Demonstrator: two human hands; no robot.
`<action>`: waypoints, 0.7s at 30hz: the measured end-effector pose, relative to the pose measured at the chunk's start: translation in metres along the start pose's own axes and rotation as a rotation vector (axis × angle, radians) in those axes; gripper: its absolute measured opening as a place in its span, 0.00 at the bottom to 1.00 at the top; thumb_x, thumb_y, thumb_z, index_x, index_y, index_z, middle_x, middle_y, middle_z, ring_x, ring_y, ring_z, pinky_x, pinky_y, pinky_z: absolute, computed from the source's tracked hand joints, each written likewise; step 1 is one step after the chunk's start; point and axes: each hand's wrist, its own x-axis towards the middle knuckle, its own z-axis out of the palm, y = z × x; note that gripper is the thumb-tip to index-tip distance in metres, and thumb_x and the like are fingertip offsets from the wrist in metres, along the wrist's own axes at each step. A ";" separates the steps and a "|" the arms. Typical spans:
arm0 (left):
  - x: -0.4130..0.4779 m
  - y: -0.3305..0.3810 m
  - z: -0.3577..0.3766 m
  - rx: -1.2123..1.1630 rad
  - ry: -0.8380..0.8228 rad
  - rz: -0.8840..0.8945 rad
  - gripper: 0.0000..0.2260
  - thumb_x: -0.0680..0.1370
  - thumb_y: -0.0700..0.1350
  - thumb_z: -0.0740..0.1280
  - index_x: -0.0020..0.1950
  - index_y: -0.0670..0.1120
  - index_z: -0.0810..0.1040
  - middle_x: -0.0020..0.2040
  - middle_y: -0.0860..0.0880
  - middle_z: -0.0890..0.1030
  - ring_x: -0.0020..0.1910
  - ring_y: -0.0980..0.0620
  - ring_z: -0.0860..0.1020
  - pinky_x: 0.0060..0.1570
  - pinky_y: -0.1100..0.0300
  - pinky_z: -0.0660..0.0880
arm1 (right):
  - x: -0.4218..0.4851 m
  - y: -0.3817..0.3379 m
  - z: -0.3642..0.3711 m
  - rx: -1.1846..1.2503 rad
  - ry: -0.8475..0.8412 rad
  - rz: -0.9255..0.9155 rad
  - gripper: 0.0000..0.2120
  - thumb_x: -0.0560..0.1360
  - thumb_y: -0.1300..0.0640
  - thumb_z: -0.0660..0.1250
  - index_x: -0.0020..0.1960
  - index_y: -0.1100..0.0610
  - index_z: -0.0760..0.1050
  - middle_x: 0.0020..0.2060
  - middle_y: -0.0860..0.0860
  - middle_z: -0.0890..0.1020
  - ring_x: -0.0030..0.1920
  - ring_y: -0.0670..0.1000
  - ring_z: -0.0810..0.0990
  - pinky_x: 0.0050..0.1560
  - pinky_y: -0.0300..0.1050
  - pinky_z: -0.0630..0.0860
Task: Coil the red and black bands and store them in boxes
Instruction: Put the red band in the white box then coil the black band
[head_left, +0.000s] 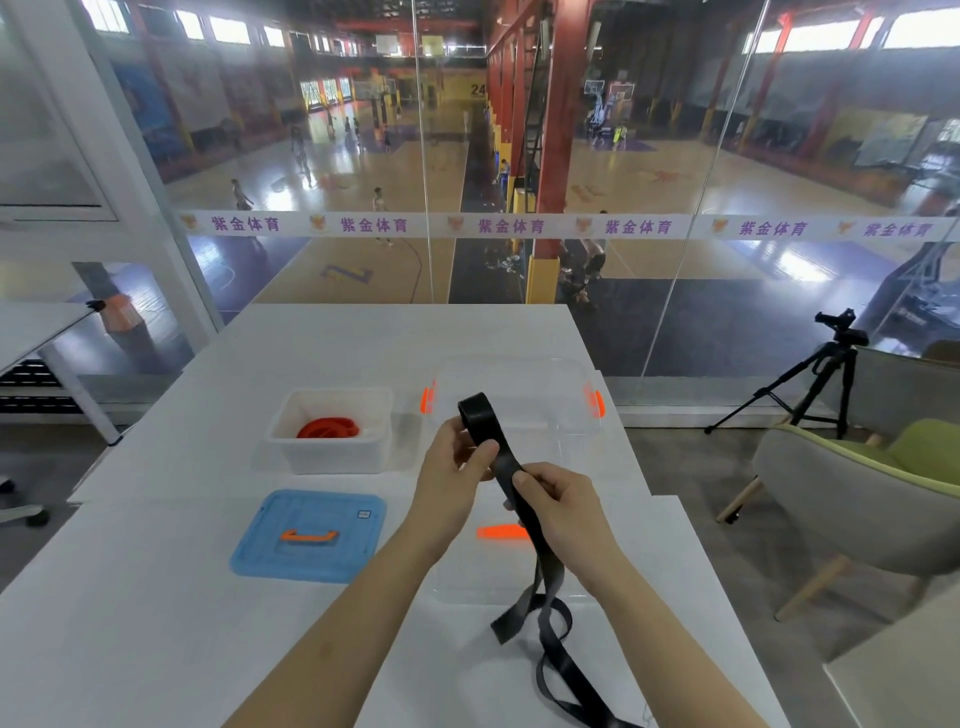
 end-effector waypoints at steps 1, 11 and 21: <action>0.000 -0.001 0.002 -0.048 0.004 -0.035 0.12 0.84 0.42 0.63 0.67 0.50 0.72 0.57 0.51 0.85 0.56 0.53 0.83 0.62 0.47 0.80 | -0.001 0.000 0.001 -0.005 -0.009 -0.001 0.11 0.84 0.58 0.65 0.51 0.54 0.86 0.39 0.54 0.87 0.39 0.55 0.84 0.37 0.37 0.79; 0.007 0.013 0.010 -0.724 -0.004 -0.223 0.14 0.85 0.32 0.55 0.66 0.45 0.71 0.52 0.40 0.81 0.53 0.42 0.82 0.58 0.49 0.79 | -0.002 0.012 0.003 -0.036 -0.046 -0.014 0.10 0.84 0.58 0.64 0.50 0.53 0.83 0.40 0.51 0.87 0.40 0.50 0.84 0.44 0.39 0.80; 0.010 0.023 0.012 -0.684 -0.042 -0.155 0.14 0.86 0.32 0.54 0.68 0.42 0.70 0.48 0.43 0.78 0.46 0.47 0.78 0.60 0.52 0.77 | -0.001 0.017 0.010 -0.160 -0.028 -0.076 0.07 0.81 0.54 0.70 0.54 0.41 0.77 0.43 0.52 0.84 0.43 0.50 0.82 0.42 0.35 0.77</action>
